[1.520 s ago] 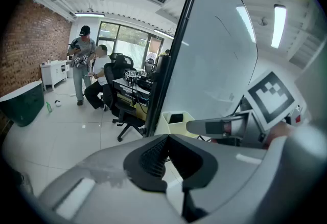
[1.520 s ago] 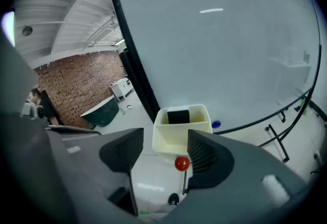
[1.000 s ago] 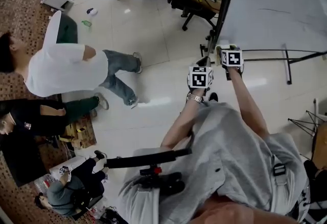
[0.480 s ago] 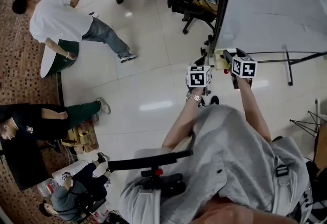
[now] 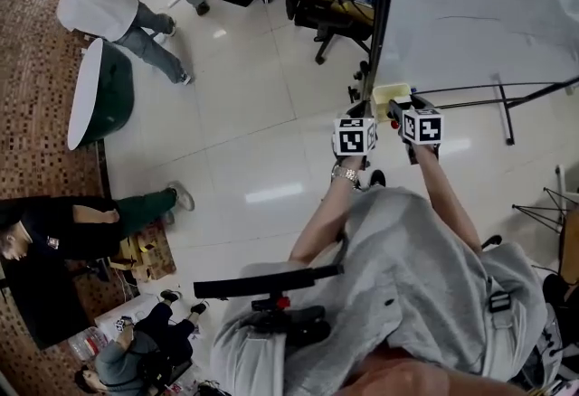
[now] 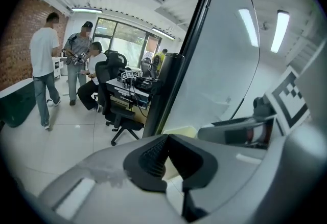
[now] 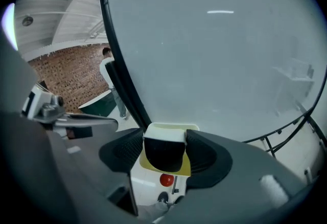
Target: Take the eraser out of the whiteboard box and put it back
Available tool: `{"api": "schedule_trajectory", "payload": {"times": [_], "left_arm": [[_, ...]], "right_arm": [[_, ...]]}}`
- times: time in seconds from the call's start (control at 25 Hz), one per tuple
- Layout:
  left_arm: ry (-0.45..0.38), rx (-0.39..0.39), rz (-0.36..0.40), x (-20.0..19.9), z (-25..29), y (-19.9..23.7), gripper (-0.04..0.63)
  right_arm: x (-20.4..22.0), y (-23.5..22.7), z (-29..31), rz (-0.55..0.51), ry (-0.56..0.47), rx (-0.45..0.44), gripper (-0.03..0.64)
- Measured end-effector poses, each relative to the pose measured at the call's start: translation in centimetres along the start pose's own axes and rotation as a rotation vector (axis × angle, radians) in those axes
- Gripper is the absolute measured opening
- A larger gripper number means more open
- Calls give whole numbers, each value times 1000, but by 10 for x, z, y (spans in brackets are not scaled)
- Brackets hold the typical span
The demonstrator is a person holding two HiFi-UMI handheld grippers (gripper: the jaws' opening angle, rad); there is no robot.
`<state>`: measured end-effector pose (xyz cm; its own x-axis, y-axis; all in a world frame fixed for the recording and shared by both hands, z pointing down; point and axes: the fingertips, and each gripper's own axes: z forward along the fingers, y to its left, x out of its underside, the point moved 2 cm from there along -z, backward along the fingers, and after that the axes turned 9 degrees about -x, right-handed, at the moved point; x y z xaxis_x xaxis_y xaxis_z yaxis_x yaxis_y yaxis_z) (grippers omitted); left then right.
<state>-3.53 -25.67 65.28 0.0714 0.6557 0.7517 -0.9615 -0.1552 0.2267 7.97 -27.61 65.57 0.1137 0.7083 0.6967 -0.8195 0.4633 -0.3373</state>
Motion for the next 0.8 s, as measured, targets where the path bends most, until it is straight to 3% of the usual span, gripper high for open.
{"api": "schedule_trajectory", "payload": {"times": [0.32, 0.56, 0.8], "left_arm": [[-8, -6, 8, 0, -8, 4, 3], [4, 3, 6, 7, -15, 7, 3], [1, 34, 12, 16, -20, -4, 3]], "right_arm": [[49, 1, 38, -29, 150, 15, 273], [39, 6, 31, -30, 86, 20, 275], [17, 20, 7, -18, -23, 83, 268]]}}
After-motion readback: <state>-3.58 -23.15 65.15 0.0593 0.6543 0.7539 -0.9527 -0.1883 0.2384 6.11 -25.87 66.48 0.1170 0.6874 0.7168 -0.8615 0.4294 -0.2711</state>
